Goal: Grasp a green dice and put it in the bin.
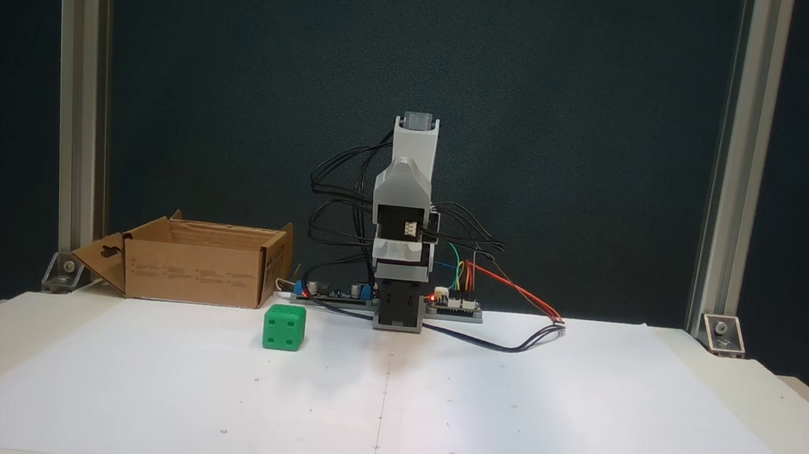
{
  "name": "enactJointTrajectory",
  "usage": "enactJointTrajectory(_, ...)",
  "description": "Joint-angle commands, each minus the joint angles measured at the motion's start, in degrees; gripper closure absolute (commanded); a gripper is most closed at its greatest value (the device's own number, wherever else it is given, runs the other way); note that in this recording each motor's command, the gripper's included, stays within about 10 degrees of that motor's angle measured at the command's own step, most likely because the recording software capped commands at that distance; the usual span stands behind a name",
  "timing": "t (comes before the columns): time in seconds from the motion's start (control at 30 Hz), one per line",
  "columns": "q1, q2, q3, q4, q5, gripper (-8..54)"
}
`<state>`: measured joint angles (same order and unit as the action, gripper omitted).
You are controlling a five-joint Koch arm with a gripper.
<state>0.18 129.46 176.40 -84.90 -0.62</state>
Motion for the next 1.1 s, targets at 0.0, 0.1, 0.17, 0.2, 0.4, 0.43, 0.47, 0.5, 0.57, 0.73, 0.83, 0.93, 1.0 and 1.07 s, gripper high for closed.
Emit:
enactJointTrajectory(0.0, 0.0, 6.2, 2.7, -0.6, -1.2, 3.2)
enactJointTrajectory(0.1, 0.0, 6.2, 2.7, -0.6, -1.2, 3.2)
enactJointTrajectory(0.17, 0.0, 6.2, 2.7, -0.6, -1.1, 3.2)
enactJointTrajectory(0.2, 0.0, 6.2, 2.7, -0.6, -1.1, 3.2)
enactJointTrajectory(0.4, 0.0, 6.2, 2.8, -0.6, -1.1, 3.1)
enactJointTrajectory(0.43, 0.0, 6.2, 2.8, -0.6, -1.1, 3.1)
enactJointTrajectory(0.47, 0.0, 6.2, 2.8, -0.6, -1.1, 3.1)
enactJointTrajectory(0.5, 0.0, 6.2, 2.8, -0.6, -1.2, 3.1)
enactJointTrajectory(0.57, 0.0, 6.2, 2.8, -0.6, -1.1, 3.1)
enactJointTrajectory(0.73, 0.0, 6.2, 2.7, -0.8, -1.2, 2.2)
enactJointTrajectory(0.83, 0.0, 6.2, 2.8, -0.8, -1.2, 2.2)
enactJointTrajectory(0.93, 0.0, 6.2, 2.8, -0.8, -1.2, 2.2)
enactJointTrajectory(1.0, 0.0, 6.2, 2.8, -0.8, -1.2, 2.2)
enactJointTrajectory(1.07, 0.0, 6.2, 2.8, -0.8, -1.2, 2.2)
